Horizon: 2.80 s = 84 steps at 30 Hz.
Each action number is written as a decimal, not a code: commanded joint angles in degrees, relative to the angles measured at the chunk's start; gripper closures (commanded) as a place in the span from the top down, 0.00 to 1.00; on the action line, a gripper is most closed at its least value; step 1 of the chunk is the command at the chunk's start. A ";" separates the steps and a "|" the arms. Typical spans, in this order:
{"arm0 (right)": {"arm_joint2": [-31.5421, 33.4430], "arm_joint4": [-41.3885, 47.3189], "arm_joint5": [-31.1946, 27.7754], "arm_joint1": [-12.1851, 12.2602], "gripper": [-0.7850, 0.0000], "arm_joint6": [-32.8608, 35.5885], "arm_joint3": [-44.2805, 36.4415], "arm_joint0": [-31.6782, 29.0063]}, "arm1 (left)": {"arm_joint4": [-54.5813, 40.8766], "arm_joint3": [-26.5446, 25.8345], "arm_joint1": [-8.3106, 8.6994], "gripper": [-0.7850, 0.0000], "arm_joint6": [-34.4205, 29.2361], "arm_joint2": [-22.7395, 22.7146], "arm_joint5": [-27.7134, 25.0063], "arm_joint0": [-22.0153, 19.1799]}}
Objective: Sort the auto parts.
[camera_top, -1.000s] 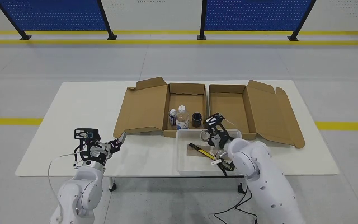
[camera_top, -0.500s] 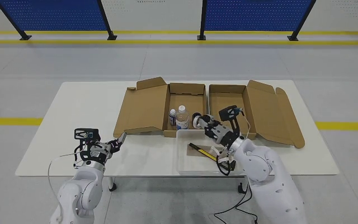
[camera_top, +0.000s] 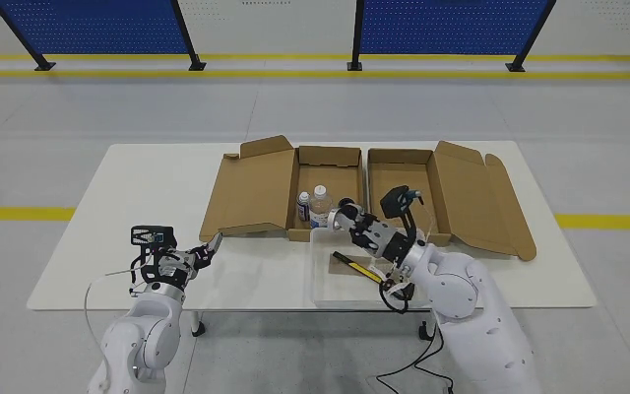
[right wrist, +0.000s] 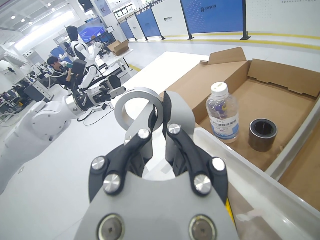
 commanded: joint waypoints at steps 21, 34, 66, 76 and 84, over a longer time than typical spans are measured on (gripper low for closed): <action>0.96 -41.33 41.50 0.06 0.00 4.28 3.94 4.98 | 0.00 0.00 0.00 1.00 0.00 0.00 0.00 0.00; 2.19 -44.53 36.94 -0.17 0.00 13.30 21.88 13.60 | 0.00 0.00 0.00 1.00 0.00 0.00 0.00 0.00; -1.76 -42.45 29.56 -1.86 0.35 15.33 37.56 20.59 | 0.00 0.00 0.00 1.00 0.00 0.00 0.00 0.00; 1.73 -45.71 26.32 -0.56 0.48 20.31 14.92 15.19 | 0.00 0.00 0.00 1.00 0.00 0.00 0.00 0.00; 2.13 -43.19 14.65 0.38 0.73 30.81 -7.75 8.30 | 0.00 0.00 0.00 1.00 0.00 0.00 0.00 0.00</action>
